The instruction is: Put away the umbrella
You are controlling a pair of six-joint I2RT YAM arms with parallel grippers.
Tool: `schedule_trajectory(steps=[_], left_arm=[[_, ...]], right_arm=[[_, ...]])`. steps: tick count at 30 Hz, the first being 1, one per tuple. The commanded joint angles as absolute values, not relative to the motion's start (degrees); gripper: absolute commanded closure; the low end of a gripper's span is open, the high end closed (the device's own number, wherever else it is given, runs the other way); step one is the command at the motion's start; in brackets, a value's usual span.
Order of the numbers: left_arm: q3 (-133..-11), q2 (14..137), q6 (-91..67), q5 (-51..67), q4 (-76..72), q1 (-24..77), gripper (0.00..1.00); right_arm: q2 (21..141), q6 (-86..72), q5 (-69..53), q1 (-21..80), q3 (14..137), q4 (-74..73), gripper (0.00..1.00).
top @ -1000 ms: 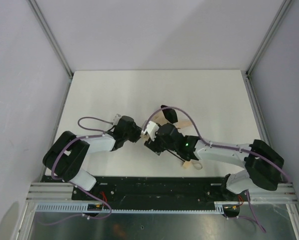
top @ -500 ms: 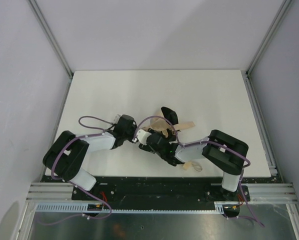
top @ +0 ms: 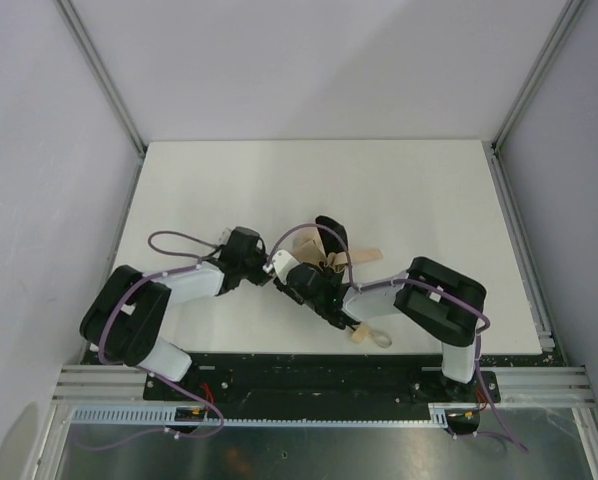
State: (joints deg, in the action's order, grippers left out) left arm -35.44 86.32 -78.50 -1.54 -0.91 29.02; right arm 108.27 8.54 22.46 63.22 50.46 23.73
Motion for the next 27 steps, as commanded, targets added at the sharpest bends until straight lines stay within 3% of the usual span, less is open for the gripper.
schedule_trajectory(steps=[1,5,8,9,17,27], left_arm=[[-36.18,84.15,-72.43,-0.5,9.12,27.72,0.87],[-37.15,80.76,-69.17,-0.44,7.3,25.92,0.36],[-37.16,76.49,-66.4,1.11,5.96,24.53,0.09],[-36.99,74.81,-65.72,1.35,5.61,24.13,0.05],[-30.98,65.63,-66.92,6.89,2.42,22.26,0.01],[-26.07,73.29,-75.97,9.56,-7.01,24.67,0.02]], right_arm=[[113.81,-4.73,7.85,59.33,46.91,6.2,1.0],[113.56,-7.41,-3.13,56.49,46.49,5.97,1.0],[113.91,-9.38,-10.63,53.91,46.39,6.04,1.0],[114.13,-10.18,-12.92,53.01,46.4,6.05,1.0],[116.73,-15.24,-28.27,46.59,46.38,8.91,1.0],[120.67,-18.65,-38.66,40.64,45.88,13.94,1.0]])
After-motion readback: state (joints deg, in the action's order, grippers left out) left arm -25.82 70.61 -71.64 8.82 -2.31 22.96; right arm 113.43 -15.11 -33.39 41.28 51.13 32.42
